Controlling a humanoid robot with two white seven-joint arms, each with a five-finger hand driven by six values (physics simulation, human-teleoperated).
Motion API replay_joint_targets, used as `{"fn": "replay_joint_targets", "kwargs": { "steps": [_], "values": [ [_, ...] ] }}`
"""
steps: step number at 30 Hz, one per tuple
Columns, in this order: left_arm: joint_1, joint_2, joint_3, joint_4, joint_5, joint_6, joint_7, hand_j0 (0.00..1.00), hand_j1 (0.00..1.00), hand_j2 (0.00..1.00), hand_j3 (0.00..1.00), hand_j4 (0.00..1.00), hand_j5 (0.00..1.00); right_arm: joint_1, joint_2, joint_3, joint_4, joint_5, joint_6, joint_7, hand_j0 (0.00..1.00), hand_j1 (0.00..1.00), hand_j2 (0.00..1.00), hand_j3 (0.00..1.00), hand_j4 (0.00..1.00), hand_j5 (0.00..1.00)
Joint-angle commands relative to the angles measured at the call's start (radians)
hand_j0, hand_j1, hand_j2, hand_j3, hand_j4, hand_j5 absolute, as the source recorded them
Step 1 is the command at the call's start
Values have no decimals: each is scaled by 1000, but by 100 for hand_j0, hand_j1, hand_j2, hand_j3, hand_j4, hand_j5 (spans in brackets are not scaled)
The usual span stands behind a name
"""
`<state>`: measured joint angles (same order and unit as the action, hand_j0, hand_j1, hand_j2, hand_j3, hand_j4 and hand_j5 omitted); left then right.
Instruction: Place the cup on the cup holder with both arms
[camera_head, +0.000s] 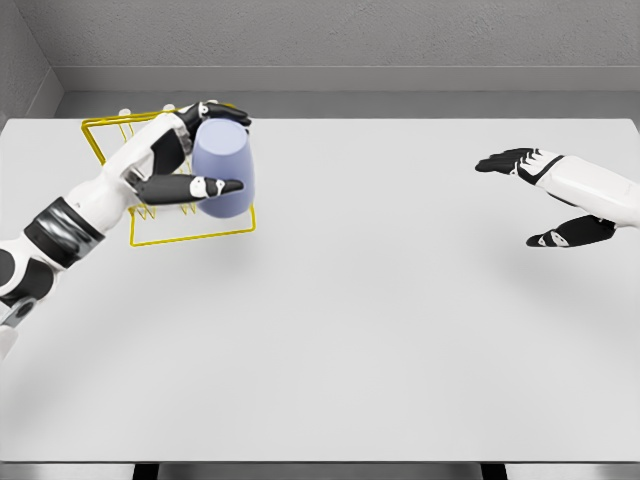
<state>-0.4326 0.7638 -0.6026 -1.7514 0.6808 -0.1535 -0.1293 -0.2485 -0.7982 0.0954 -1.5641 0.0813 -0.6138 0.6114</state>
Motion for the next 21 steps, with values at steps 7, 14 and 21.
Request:
{"fn": "replay_joint_targets", "kwargs": {
  "steps": [7,14,21],
  "values": [
    [-11,0,21,21,9,0,0,69,69,69,69,69,69,0,-1,0,1,-6,3,-1,100,100,100,100,100,100],
    [-15,-1,29,46,9,0,0,69,69,69,69,69,69,0,-1,0,1,-6,3,-1,100,100,100,100,100,100],
    [-29,-12,29,62,8,2,0,69,69,69,69,69,69,2,-1,0,1,-6,3,-1,100,100,100,100,100,100]
  ]
}}
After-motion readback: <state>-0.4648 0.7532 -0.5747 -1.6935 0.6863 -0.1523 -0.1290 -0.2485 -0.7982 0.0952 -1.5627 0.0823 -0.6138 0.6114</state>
